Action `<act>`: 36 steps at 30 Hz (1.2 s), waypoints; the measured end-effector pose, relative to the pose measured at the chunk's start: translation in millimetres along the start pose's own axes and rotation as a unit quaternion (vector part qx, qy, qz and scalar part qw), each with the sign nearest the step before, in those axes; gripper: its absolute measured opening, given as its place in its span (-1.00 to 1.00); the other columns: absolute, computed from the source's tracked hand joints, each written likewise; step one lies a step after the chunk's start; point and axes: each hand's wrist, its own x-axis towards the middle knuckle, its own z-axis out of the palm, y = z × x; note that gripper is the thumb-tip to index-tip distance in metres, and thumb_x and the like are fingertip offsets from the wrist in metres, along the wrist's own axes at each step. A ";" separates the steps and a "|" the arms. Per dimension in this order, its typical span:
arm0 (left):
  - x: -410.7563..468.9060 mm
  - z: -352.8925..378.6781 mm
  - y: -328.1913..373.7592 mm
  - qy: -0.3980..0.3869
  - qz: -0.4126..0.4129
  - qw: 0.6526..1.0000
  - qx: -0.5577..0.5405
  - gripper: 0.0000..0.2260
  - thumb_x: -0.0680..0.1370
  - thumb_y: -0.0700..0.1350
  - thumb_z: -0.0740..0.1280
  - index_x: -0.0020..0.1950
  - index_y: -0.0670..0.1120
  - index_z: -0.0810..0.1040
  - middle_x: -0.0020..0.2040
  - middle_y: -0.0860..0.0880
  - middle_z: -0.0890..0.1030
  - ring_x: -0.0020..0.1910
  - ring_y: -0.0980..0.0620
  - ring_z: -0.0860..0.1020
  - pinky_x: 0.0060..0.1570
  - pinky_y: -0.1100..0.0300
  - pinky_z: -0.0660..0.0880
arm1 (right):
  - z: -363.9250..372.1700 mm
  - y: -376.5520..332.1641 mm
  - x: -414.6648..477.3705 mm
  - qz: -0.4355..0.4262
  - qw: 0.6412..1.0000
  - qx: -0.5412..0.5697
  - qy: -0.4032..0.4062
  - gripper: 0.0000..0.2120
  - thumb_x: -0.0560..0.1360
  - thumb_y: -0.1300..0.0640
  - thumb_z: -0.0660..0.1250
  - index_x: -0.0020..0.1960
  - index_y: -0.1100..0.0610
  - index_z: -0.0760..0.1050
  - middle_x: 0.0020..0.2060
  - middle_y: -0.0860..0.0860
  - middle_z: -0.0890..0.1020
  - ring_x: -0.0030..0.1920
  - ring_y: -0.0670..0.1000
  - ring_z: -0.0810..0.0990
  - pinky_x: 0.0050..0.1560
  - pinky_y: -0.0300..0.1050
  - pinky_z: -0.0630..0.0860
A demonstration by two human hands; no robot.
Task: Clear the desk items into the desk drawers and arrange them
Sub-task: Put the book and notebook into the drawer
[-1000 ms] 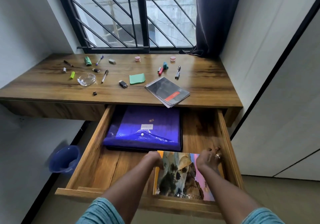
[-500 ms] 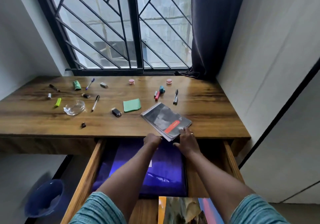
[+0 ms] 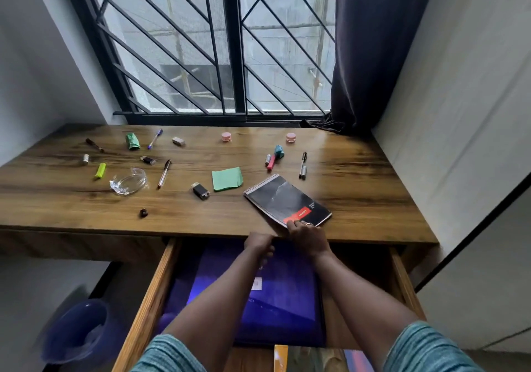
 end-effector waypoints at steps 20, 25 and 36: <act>-77.1 31.9 -34.1 -0.009 0.119 0.974 -0.190 -0.70 0.59 -0.15 0.28 0.25 -0.31 0.47 0.12 -0.25 0.57 0.02 -0.12 0.52 -0.04 0.06 0.44 | -97.4 37.3 -91.5 0.310 0.750 0.580 0.074 -0.67 0.42 0.41 0.35 0.18 0.31 0.56 0.03 0.19 0.66 -0.11 0.06 0.62 -0.22 -0.15 0.63; -91.7 51.2 -75.5 -0.017 0.100 0.976 -0.191 -0.68 0.53 -0.49 0.18 0.29 -0.39 0.41 0.23 -0.32 0.52 0.07 -0.14 0.50 0.18 -0.07 0.44 | -62.1 46.4 -151.0 0.393 0.657 0.643 0.019 -0.60 0.38 0.48 0.36 0.22 0.38 0.50 0.10 0.28 0.61 -0.08 0.09 0.57 -0.13 -0.18 0.53; -37.3 100.6 -160.0 -0.034 0.070 0.997 -0.004 -0.78 0.41 -0.43 0.24 -0.24 -0.10 0.47 0.05 -0.23 0.64 0.12 -0.22 0.60 0.16 -0.08 0.52 | -4.3 60.2 -237.9 0.445 0.600 0.637 -0.189 -0.64 0.38 0.58 0.21 0.15 0.42 0.50 -0.20 0.16 0.62 -0.25 0.07 0.57 -0.35 -0.22 0.50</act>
